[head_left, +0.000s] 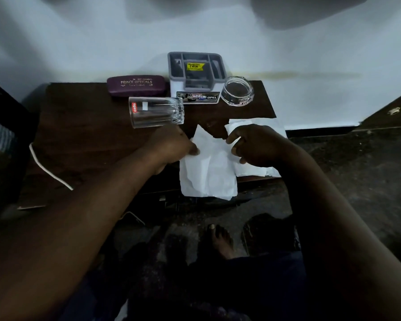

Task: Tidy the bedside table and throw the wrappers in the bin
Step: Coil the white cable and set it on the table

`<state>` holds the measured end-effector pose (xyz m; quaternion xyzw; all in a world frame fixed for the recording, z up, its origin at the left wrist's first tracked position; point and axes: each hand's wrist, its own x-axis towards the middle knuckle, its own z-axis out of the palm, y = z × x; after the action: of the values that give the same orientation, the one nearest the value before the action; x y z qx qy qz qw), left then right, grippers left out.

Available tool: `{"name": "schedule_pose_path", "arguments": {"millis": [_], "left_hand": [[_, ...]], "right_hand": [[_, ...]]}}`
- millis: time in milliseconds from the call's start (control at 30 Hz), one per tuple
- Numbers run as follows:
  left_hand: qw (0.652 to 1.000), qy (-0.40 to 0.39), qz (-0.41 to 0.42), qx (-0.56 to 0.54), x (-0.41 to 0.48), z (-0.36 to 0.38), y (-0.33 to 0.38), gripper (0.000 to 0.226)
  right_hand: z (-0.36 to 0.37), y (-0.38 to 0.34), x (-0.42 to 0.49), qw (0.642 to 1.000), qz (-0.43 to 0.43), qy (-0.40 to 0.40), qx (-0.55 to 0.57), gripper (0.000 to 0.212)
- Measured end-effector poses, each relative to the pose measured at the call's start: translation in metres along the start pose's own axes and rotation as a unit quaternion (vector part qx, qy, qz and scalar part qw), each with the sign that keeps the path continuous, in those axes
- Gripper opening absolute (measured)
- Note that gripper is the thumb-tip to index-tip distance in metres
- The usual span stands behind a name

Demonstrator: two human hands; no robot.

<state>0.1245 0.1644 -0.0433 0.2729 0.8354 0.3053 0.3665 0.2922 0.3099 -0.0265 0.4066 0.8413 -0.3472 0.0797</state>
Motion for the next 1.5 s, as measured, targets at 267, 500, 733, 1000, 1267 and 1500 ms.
{"name": "schedule_pose_path", "arguments": {"millis": [267,500,733,1000,1267,1500], "left_hand": [[0.991,0.052,-0.003,-0.126,0.001,0.008,-0.002,0.059],[0.994,0.086,0.058,-0.042,0.001,0.005,-0.011,0.048],[0.954,0.133,0.207,0.174,-0.007,0.007,-0.012,0.052],[0.973,0.086,0.179,0.121,-0.002,0.009,-0.015,0.057],[0.96,0.111,0.198,0.163,-0.008,0.003,-0.018,0.049],[0.958,0.108,0.196,0.18,-0.006,0.002,-0.019,0.047]], "right_hand": [[0.0,-0.006,0.002,1.0,-0.01,-0.014,-0.009,0.027],[-0.027,0.015,0.002,0.979,0.061,0.183,0.07,0.013],[-0.029,0.034,0.001,0.984,0.137,0.115,-0.005,0.028],[-0.001,0.018,0.0,0.985,0.109,0.084,-0.106,0.061],[0.014,0.012,0.003,0.983,0.095,0.082,-0.134,0.029],[0.005,0.013,0.009,0.986,0.088,0.092,-0.105,0.027]]}}
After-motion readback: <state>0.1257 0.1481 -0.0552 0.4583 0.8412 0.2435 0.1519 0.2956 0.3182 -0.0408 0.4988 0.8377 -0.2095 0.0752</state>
